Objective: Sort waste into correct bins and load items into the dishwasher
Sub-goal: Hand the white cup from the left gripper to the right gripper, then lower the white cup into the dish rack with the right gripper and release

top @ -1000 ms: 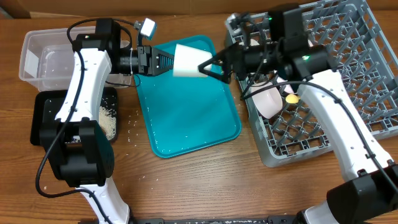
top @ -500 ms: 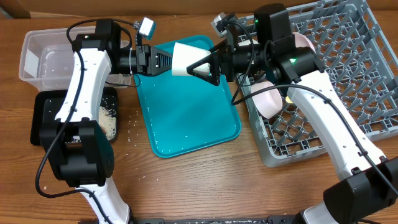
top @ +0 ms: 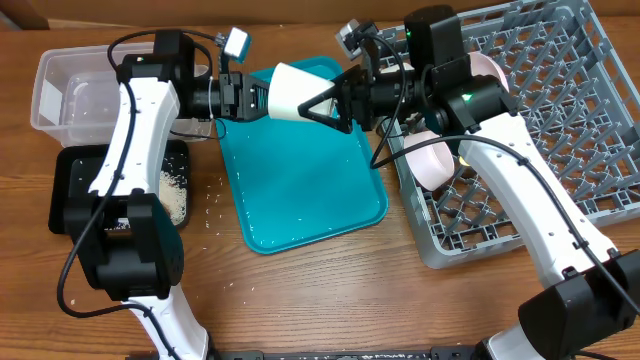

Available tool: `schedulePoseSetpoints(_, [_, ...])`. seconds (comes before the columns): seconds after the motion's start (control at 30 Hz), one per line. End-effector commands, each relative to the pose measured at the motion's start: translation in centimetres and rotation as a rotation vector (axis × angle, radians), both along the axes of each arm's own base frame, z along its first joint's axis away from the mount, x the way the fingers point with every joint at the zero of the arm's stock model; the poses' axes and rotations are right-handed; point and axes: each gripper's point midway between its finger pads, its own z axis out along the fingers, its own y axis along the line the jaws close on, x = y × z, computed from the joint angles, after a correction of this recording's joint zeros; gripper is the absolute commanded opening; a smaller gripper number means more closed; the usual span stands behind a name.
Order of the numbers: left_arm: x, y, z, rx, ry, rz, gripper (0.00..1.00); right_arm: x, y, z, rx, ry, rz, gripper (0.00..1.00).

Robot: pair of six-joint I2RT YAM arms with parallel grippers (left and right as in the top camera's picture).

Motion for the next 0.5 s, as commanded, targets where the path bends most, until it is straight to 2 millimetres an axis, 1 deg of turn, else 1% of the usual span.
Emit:
schedulePoseSetpoints(0.0, [-0.1,-0.5,0.7,-0.017,-0.029,-0.015,0.33,-0.7,0.4,0.5,0.015,-0.019,0.031,0.52])
schedulePoseSetpoints(0.03, [-0.1,-0.5,0.7,-0.015,-0.031,-0.015,0.37,-0.6,0.2,0.5,0.015,-0.020,0.027,0.52])
schedulePoseSetpoints(0.1, [-0.1,-0.5,0.5,-0.002,-0.033,-0.014,0.42,-0.1,-0.3,0.5,0.015,-0.020,0.011,0.52])
schedulePoseSetpoints(0.17, [-0.1,-0.5,0.3,0.006,-0.032,-0.013,0.43,0.6,-1.3,0.5,0.013,-0.018,-0.015,0.52])
schedulePoseSetpoints(0.3, [0.0,-0.5,-0.3,0.044,-0.032,-0.008,0.43,3.9,-6.8,-0.3,-0.038,0.019,-0.192,0.52])
schedulePoseSetpoints(0.33, [0.1,-0.5,-0.5,0.056,-0.032,-0.007,0.43,4.7,-8.5,-0.7,-0.065,0.032,-0.253,0.51])
schedulePoseSetpoints(0.4, [0.1,-0.5,-0.9,0.080,-0.032,-0.004,0.44,5.6,-11.7,-1.3,-0.115,0.061,-0.362,0.52])
schedulePoseSetpoints(0.43, [0.2,-0.4,-1.2,0.098,-0.032,-0.002,0.44,5.8,-12.9,-1.5,-0.135,0.073,-0.400,0.51])
schedulePoseSetpoints(0.47, [0.2,-0.4,-1.5,0.116,-0.033,0.000,0.44,5.7,-14.5,-1.6,-0.162,0.093,-0.451,0.52])
